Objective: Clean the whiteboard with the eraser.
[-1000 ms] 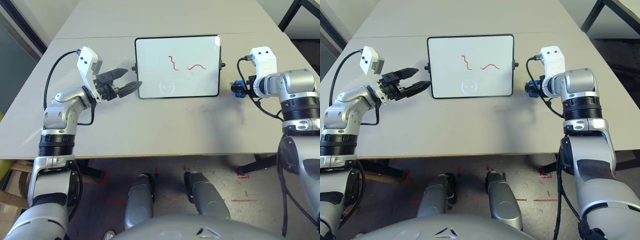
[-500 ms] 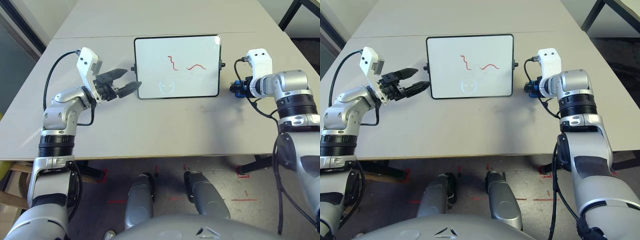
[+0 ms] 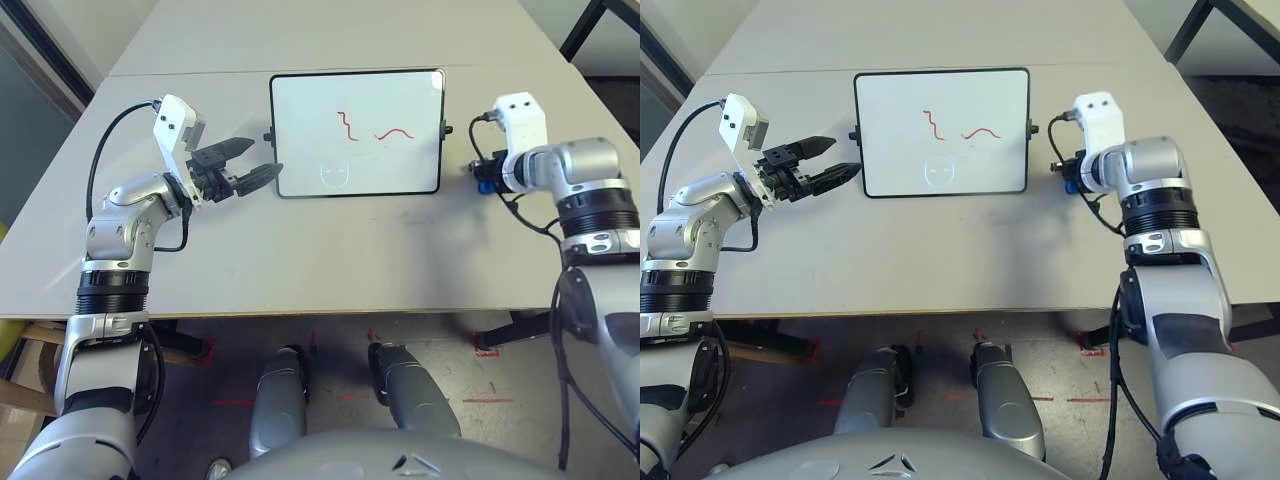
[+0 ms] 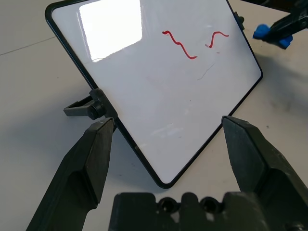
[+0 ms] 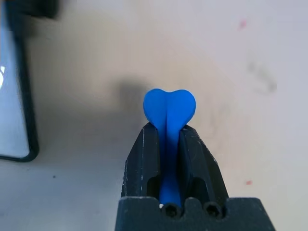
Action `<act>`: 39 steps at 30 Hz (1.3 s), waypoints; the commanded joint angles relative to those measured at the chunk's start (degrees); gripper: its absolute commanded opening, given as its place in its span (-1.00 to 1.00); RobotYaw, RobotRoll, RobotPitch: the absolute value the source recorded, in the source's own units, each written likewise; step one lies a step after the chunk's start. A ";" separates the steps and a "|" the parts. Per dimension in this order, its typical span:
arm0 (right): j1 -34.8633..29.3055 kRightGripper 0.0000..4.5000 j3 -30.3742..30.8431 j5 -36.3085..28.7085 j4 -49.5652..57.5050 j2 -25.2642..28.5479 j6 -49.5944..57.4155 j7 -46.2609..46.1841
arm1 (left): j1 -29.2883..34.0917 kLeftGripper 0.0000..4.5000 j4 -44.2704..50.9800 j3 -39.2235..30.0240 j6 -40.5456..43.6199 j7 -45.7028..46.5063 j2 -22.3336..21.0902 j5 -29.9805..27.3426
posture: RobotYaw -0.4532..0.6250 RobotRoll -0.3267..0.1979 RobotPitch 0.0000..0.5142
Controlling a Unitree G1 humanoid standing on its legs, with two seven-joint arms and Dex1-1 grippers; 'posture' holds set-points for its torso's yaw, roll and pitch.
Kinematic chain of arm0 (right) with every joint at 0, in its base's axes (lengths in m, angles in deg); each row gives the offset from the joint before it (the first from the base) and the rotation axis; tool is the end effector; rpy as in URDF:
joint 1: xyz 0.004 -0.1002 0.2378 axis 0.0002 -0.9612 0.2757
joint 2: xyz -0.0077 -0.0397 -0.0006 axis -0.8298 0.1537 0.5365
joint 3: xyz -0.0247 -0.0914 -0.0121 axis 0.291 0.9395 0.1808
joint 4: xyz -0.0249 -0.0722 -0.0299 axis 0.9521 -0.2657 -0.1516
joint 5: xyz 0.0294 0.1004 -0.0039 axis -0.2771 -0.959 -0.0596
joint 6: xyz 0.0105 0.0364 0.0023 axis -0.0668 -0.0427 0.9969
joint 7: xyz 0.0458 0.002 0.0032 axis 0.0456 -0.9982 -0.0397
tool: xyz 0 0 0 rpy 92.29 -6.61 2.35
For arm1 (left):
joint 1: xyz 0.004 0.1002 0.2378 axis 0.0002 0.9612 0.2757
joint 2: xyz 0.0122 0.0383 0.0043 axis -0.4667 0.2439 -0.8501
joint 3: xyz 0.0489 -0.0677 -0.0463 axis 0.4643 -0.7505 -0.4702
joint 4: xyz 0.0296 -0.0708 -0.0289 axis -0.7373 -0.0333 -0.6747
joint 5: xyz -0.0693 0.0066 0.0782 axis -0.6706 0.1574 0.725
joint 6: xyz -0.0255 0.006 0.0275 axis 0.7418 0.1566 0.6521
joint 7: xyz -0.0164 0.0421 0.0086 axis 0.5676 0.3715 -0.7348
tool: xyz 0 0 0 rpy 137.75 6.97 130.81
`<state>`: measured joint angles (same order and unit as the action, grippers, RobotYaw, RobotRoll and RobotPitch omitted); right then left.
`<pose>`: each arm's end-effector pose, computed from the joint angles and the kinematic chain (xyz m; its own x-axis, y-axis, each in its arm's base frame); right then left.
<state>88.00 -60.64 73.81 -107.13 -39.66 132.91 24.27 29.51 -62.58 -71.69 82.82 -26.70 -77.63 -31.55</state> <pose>0.3232 -0.2339 0.2206 0.8101 0.0544 -0.5837 -0.2182 0.9521 -0.2141 0.2901 0.2586 0.1844 0.6868 -0.7229 -0.0759 0.7269 0.6827 0.0743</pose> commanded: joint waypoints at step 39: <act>3.21 -0.89 21.89 22.69 4.99 1.94 -38.40 21.29 | 1.14 1.00 1.75 0.53 -0.52 -0.88 -1.91 1.02 | -0.47 0.25 -0.36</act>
<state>90.83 -37.76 95.71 -101.37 -37.42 95.49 44.84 29.65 -61.88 -71.08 82.54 -27.64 -78.93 -31.32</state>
